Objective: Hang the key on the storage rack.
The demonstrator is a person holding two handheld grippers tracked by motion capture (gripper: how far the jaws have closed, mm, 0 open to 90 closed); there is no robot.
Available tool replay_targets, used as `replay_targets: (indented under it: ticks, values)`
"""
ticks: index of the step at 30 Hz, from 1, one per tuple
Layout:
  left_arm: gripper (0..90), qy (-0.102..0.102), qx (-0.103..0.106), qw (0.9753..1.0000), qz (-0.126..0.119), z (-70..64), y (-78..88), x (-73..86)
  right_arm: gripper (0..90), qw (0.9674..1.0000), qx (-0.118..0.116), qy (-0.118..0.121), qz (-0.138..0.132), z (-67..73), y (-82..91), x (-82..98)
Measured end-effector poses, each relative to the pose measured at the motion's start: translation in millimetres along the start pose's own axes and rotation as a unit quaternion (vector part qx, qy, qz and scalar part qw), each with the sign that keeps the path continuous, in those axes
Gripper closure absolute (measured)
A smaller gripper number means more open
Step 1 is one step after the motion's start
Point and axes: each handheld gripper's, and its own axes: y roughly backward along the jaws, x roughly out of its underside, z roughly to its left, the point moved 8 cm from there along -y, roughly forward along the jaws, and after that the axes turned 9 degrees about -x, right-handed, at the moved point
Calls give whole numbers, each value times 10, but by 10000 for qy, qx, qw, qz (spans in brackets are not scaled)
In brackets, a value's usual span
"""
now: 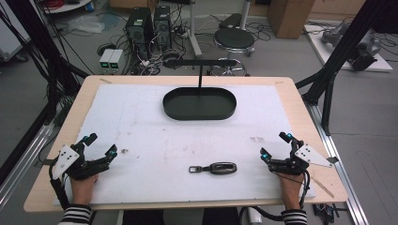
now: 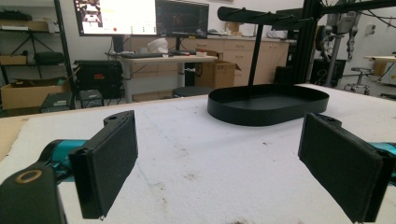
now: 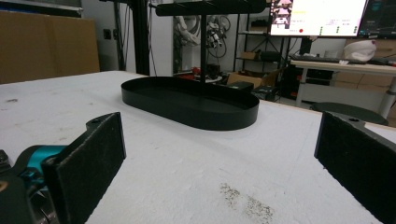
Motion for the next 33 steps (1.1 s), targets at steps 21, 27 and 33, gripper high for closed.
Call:
replay_targets:
  ticks: [21,27,33]
  values:
    - [124,-8,-3,10000,-50,-1,8,-6,9,9995,-7,-287,-90,-47,21,-10]
    - [124,4,-3,10000,-52,-1,7,-7,9,9984,-256,-505,-95,-41,2,-56]
    - [124,19,-4,10000,-49,2,7,-7,9,9955,-838,-127,425,93,-99,-279]
